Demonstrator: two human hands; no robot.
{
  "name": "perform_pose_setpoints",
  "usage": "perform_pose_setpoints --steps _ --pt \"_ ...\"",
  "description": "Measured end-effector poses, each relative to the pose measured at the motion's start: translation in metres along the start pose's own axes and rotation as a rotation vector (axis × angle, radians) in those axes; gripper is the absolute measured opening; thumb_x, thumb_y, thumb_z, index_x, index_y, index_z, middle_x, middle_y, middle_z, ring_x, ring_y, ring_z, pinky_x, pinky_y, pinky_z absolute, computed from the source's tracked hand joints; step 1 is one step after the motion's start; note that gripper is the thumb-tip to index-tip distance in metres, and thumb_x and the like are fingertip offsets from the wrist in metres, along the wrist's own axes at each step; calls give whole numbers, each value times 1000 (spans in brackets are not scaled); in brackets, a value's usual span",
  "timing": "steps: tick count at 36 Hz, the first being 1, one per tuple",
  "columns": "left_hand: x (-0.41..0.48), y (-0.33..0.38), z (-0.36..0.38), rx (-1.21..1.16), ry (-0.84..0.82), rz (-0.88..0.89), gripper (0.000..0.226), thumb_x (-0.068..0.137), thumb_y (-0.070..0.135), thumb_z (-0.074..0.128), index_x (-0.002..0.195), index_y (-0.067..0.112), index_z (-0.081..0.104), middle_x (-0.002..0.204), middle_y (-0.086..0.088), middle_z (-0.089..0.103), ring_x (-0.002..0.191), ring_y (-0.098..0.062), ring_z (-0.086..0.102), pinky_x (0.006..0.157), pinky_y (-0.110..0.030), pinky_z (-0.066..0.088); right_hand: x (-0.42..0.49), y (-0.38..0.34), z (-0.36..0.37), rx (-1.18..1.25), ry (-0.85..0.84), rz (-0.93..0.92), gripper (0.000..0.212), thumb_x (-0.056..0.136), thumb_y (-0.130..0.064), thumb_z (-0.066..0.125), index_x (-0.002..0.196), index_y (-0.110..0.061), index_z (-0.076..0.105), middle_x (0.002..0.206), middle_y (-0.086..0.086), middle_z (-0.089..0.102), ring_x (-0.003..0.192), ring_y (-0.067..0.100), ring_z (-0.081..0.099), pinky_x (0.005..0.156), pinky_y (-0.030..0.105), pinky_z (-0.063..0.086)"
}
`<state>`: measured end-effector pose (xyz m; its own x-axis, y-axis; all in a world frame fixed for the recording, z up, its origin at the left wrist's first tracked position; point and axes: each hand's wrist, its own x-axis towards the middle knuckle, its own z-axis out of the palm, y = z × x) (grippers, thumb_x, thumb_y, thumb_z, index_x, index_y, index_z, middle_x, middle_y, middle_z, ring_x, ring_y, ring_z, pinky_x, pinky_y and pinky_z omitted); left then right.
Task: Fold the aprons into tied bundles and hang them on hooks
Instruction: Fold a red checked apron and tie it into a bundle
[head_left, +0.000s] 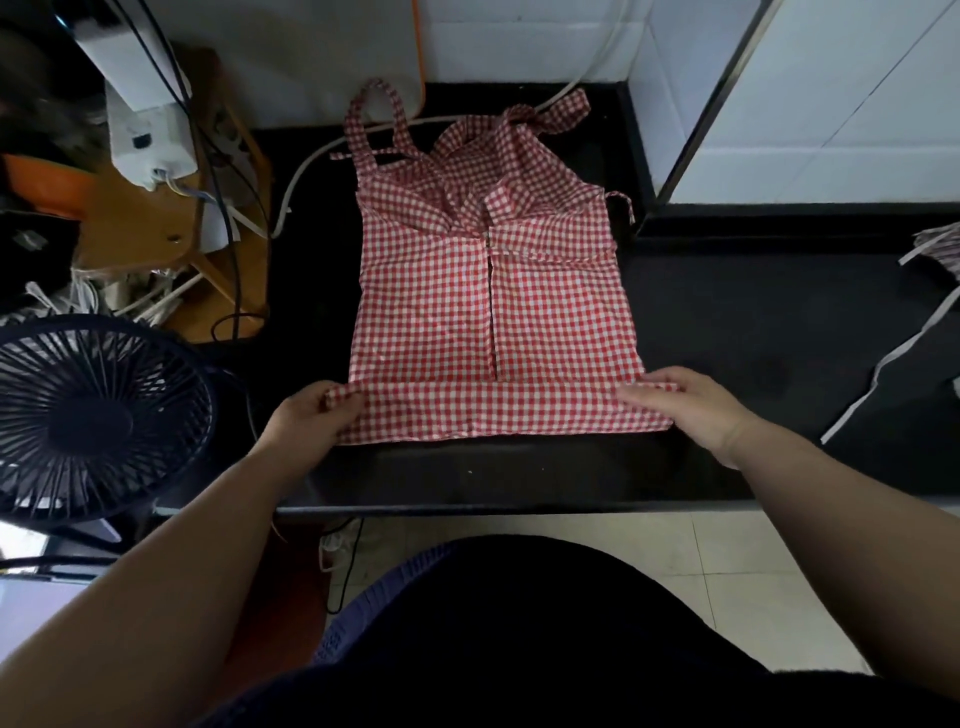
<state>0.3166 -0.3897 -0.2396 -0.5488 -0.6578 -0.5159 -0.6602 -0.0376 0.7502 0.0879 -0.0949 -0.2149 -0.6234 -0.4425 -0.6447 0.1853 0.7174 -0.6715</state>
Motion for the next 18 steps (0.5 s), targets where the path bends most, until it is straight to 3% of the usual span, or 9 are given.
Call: perform_pose_setpoints --steps 4,7,13,16,18 --pt "0 -3 6 213 85 35 20 96 41 52 94 22 58 85 7 61 77 -12 57 59 -27 40 2 11 2 -92 8 14 29 84 -31 69 109 -18 61 106 -5 65 96 11 59 85 27 40" --pt "1 -11 9 422 148 52 32 96 49 46 97 19 55 81 3 57 71 -16 53 57 -31 36 8 18 9 -220 126 7 14 92 -30 59 92 -16 61 97 1 65 92 19 61 74 29 46" --pt "3 -16 13 672 216 -18 47 94 58 41 94 13 52 91 -10 61 79 -28 54 62 -34 40 13 21 24 -567 270 104 22 96 -43 48 93 -22 46 88 -3 58 87 22 60 93 49 46" --pt "0 -14 16 698 304 -20 49 91 53 52 114 9 51 108 -14 60 101 -34 54 70 -41 44 8 22 23 -705 380 47 28 94 -45 50 101 -20 40 93 0 59 90 24 60 92 45 44" --pt "-1 -19 14 671 342 168 45 90 37 62 124 9 52 123 -15 55 117 -36 46 87 -48 42 6 24 21 -830 442 -129 19 95 -37 50 102 -19 48 109 4 58 100 25 55 91 42 41"
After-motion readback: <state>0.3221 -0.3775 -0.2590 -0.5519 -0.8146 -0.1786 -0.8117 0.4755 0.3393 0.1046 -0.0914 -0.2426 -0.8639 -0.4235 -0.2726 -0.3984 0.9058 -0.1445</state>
